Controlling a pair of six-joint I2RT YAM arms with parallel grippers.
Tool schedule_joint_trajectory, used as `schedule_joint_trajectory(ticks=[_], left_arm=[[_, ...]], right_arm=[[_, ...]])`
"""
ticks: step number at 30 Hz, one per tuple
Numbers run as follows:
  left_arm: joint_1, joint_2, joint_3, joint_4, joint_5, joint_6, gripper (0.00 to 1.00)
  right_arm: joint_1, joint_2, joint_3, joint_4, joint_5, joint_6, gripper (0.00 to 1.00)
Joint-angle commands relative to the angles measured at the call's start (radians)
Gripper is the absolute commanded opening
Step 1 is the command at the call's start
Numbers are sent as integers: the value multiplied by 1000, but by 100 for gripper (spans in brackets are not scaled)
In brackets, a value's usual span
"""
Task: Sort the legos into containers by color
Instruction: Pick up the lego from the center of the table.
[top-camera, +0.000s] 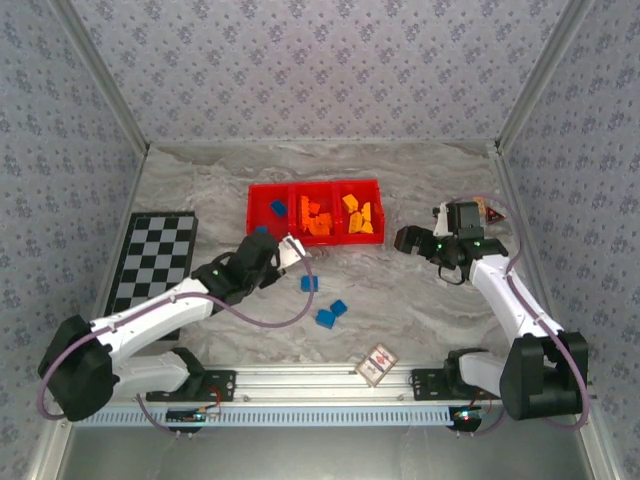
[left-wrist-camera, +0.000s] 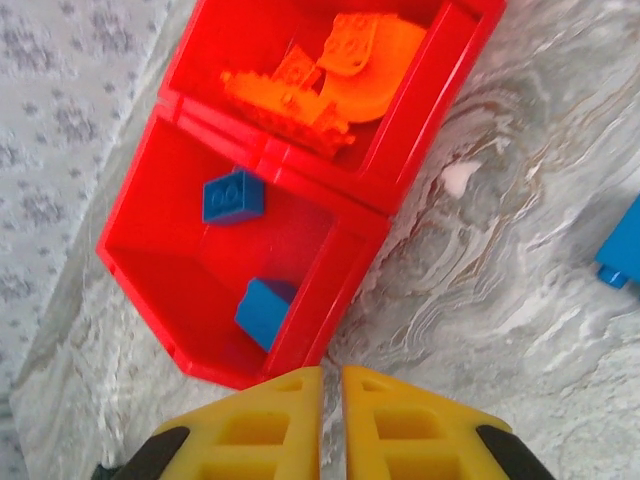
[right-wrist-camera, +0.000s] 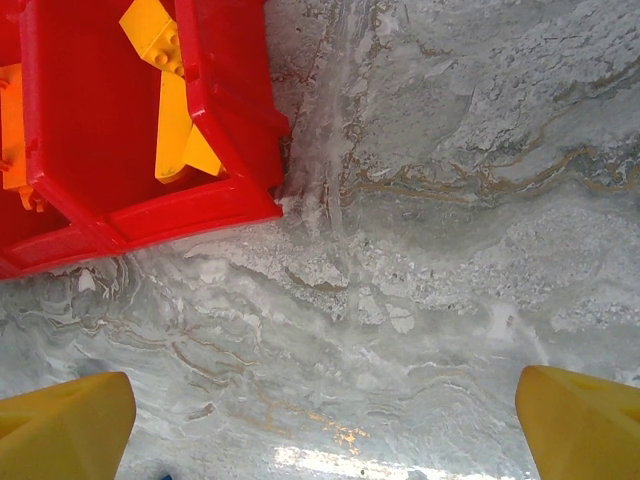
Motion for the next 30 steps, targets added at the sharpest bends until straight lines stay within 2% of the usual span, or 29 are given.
schedule_joint_trajectory(ticks=[1, 6, 9, 12, 14, 19, 23, 30], left_arm=[[42, 31, 58, -70, 30, -78, 15], [74, 101, 116, -115, 105, -63, 16], [74, 113, 133, -147, 251, 10, 21], [62, 90, 116, -165, 454, 111, 53], [47, 86, 111, -176, 519, 175, 64], [33, 173, 167, -240, 533, 255, 73], [4, 293, 226, -298, 523, 320, 73], [-36, 428, 297, -279, 499, 333, 75]], right_arm=[[-8, -6, -6, -1, -25, 15, 100], [-14, -18, -4, -3, -30, 14, 100], [-16, -21, -6, 0, -30, 14, 100], [-19, -21, -6, 1, -35, 16, 100], [-20, -21, -7, 3, -38, 17, 100], [-23, -24, -12, 10, -45, 19, 100], [-25, -26, -12, 10, -48, 20, 100], [-33, -42, -15, 10, -45, 17, 100]])
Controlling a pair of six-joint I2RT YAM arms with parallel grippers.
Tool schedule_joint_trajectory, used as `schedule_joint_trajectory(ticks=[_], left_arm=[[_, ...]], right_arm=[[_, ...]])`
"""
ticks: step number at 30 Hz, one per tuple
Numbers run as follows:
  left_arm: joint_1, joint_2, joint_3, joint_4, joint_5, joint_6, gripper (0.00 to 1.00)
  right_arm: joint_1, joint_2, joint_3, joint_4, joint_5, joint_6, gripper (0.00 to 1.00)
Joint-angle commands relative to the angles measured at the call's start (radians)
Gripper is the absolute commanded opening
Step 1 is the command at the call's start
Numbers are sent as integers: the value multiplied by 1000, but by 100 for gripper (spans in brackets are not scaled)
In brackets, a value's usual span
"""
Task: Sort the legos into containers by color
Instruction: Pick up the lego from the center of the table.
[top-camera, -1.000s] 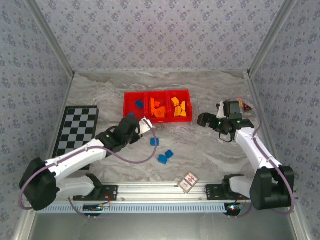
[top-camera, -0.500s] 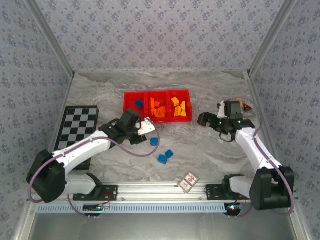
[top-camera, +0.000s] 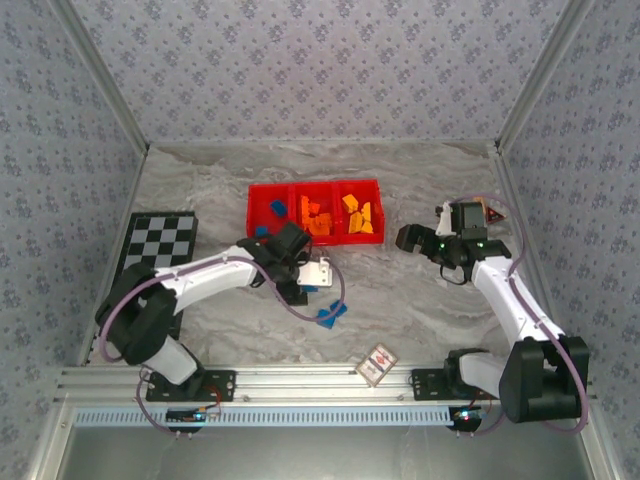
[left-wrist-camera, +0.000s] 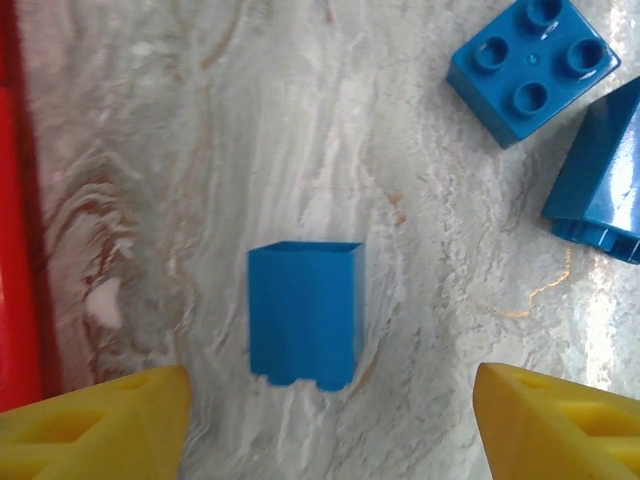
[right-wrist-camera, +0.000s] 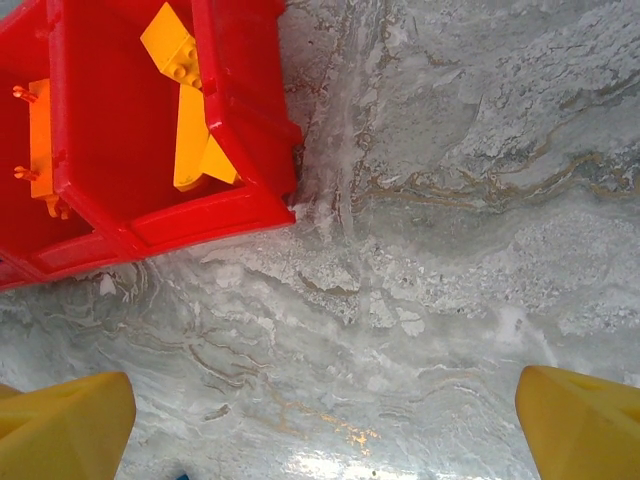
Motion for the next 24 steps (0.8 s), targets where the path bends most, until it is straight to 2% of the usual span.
schedule_joint_trajectory(ticks=[1, 18, 24], left_arm=[[-14, 38, 60, -22, 12, 35, 75], [-37, 228, 141, -41, -65, 37, 63], [-33, 267, 177, -53, -77, 5, 46]], right_arm=[[-10, -22, -12, 2, -12, 10, 100], [-24, -21, -21, 14, -27, 16, 100], [-27, -21, -20, 13, -30, 19, 100]])
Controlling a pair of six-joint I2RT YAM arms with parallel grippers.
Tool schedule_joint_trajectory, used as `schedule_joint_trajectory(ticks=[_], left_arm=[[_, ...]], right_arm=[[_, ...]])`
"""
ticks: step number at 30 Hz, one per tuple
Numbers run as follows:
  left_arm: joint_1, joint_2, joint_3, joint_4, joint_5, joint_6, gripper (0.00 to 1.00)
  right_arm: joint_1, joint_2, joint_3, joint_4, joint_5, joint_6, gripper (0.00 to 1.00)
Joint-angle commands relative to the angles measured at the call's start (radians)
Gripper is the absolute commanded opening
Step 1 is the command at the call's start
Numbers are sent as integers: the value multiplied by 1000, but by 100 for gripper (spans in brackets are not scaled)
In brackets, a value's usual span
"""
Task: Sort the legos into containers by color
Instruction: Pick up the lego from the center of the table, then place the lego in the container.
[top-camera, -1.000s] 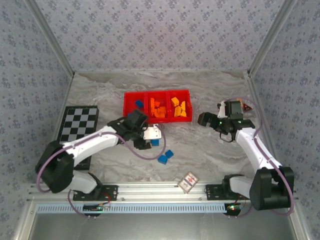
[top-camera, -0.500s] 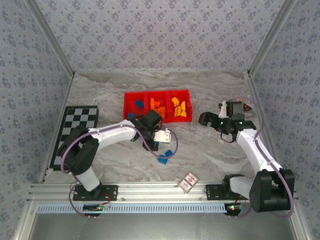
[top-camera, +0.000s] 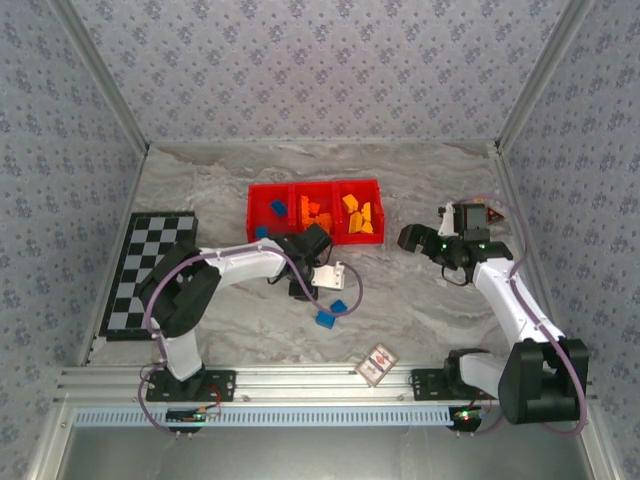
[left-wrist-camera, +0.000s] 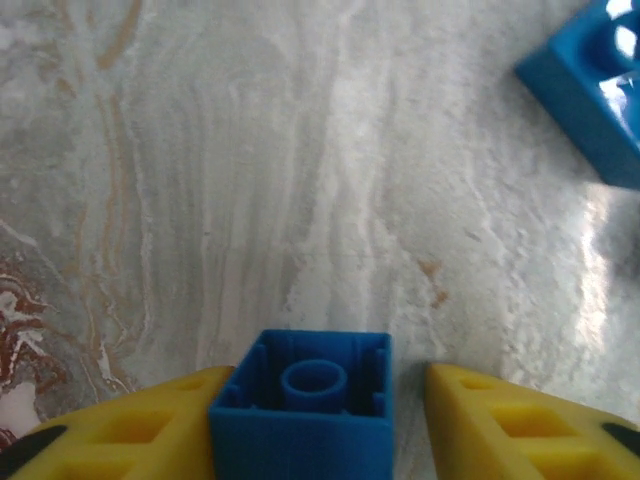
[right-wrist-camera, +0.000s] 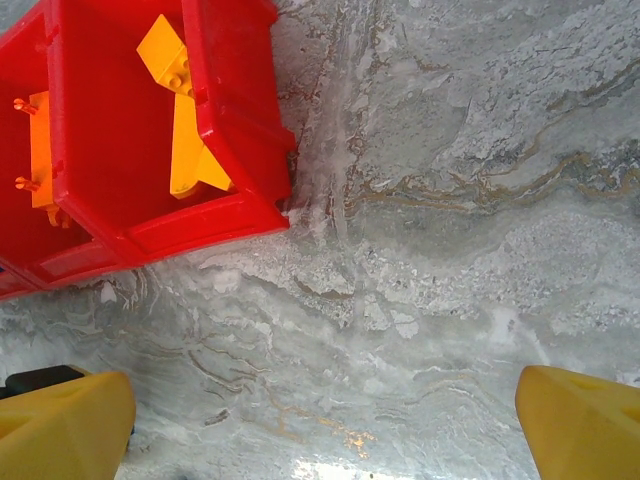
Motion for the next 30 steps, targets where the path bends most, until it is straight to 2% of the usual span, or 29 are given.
schedule_joint_trajectory(ticks=[1, 5, 13, 19, 22, 30], left_arm=[[3, 32, 41, -33, -5, -7, 40], [2, 0, 39, -20, 11, -36, 23], [43, -156, -10, 15, -19, -130, 9], [147, -240, 16, -24, -34, -261, 8], [210, -260, 32, -19, -40, -333, 15], [403, -142, 168, -54, -1, -481, 11]], right_arm=[[-8, -15, -8, 4, -23, 11, 100], [-12, -15, -6, 3, -23, 12, 100], [-14, -16, -10, 7, -30, 14, 100], [-14, -16, -11, 11, -35, 15, 100], [-14, -14, -18, 19, -34, 18, 100], [-14, -19, -15, 11, -40, 16, 100]])
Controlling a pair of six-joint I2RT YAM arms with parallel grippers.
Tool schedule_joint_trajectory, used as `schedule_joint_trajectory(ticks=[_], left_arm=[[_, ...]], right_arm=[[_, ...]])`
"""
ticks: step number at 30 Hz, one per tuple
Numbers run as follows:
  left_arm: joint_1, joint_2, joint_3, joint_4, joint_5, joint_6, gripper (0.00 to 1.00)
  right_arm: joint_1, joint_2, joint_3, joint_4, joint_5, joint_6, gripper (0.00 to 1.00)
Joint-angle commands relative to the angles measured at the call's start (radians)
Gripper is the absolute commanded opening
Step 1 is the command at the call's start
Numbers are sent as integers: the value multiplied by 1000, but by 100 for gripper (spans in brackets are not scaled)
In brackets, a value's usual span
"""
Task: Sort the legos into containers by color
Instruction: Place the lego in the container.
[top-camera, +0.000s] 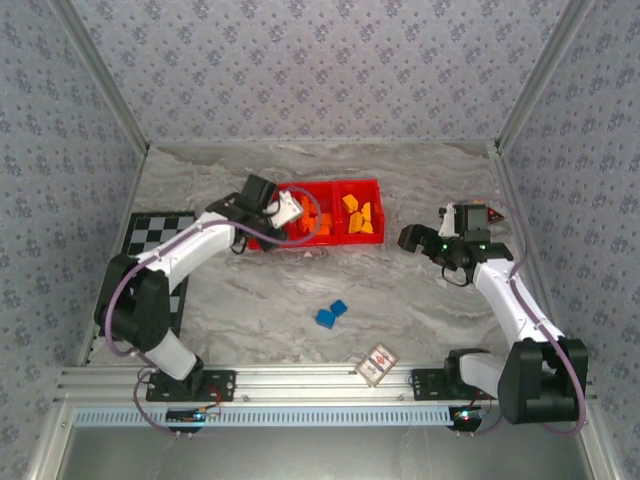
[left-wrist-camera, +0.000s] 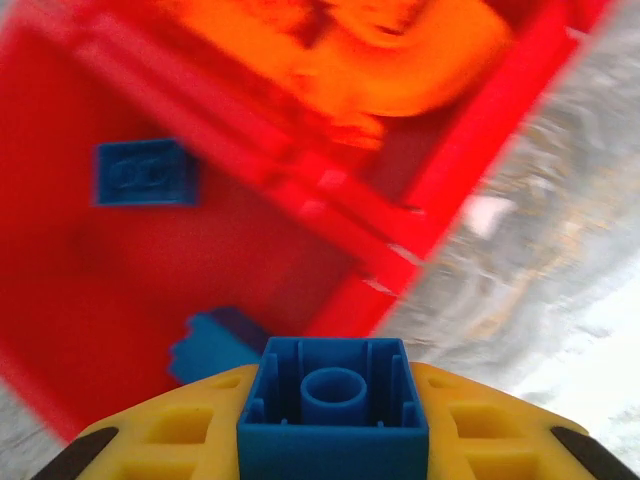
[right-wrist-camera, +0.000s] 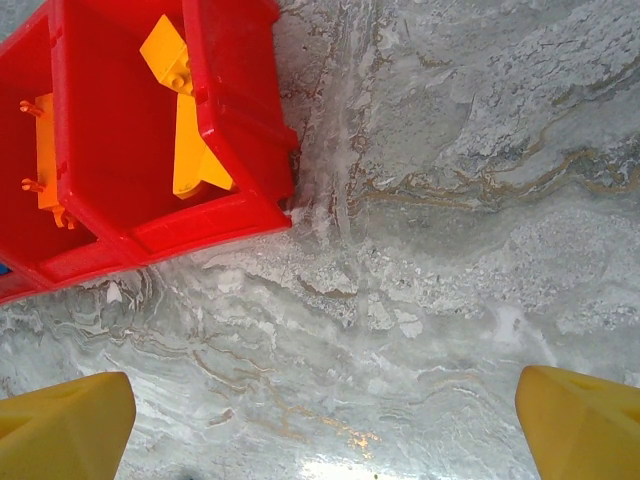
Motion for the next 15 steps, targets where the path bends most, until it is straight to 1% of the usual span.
schedule_joint_trajectory(ticks=[1, 3, 5, 11, 12, 13, 14, 15], left_arm=[[56, 74, 108, -45, 17, -89, 12], [78, 124, 178, -83, 18, -105, 20], [93, 177, 253, -124, 30, -107, 25], [110, 322, 383, -194, 43, -90, 33], [114, 336, 391, -194, 46, -92, 37], [119, 345, 393, -188, 45, -96, 44], [124, 346, 386, -172, 43, -98, 49], [127, 342, 377, -171, 44, -98, 51]], right_arm=[[-6, -19, -4, -3, -21, 8, 100], [-6, -21, -5, -6, -15, 6, 100], [-7, -24, -4, -7, -7, 4, 99], [-7, -27, -4, -12, 3, 1, 100], [-8, -27, -4, -14, 4, -1, 100], [-7, -28, -4, -16, 6, -2, 100], [-8, -30, -3, -17, 6, -1, 100], [-7, -31, -1, -19, 2, -2, 100]])
